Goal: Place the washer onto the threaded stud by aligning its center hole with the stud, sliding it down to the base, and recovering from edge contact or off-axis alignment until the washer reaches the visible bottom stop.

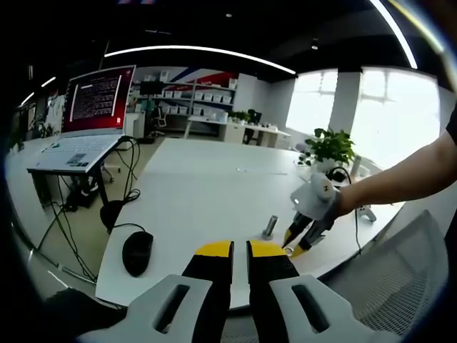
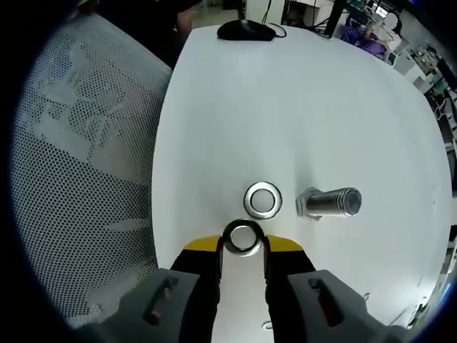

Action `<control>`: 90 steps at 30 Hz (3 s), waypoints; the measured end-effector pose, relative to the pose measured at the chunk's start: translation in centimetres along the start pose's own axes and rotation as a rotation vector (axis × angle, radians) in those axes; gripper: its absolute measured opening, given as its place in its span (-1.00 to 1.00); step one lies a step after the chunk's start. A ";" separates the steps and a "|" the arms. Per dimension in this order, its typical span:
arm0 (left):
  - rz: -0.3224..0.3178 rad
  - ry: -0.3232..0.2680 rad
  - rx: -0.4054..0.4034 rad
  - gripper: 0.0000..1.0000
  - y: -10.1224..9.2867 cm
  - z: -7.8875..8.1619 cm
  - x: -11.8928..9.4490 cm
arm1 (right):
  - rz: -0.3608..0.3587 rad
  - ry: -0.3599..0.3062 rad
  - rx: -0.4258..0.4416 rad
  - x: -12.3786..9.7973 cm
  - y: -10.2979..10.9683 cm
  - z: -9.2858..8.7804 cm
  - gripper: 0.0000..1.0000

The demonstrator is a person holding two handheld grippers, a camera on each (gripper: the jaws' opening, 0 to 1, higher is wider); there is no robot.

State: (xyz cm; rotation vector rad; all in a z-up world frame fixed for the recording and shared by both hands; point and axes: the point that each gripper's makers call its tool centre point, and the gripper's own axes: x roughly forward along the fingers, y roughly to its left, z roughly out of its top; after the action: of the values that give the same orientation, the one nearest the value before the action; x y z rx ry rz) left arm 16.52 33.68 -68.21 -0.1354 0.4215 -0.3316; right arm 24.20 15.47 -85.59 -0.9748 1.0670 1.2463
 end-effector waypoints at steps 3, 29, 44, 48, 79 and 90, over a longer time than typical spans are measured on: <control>-0.001 0.001 0.001 -0.91 0.0 0.0 0.0 | 0.011 0.005 -0.009 -0.5 0.1 0.1 -0.54; -0.001 -0.007 -0.003 -0.91 0.0 0.1 0.0 | -0.025 -0.043 0.014 -6.4 -4.1 2.4 -0.54; -0.007 0.000 0.002 -0.91 -0.1 0.0 0.0 | -0.114 -0.058 0.030 -5.4 -6.0 3.8 -0.54; -0.007 0.001 0.002 -0.91 -0.1 0.0 0.0 | -0.109 -0.052 0.040 -5.0 -6.4 3.7 -0.54; -0.008 -0.003 -0.005 -0.91 -0.1 0.0 0.0 | -0.046 0.052 0.027 0.0 -6.6 2.6 -0.54; -0.006 -0.006 -0.009 -0.91 0.0 0.1 0.1 | -0.032 0.092 0.017 0.8 -6.4 2.1 -0.54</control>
State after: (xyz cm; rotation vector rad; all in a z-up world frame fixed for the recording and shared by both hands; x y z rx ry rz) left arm 16.63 33.63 -68.15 -0.1469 0.4164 -0.3355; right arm 30.75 17.12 -85.93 -1.0402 1.1278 1.1740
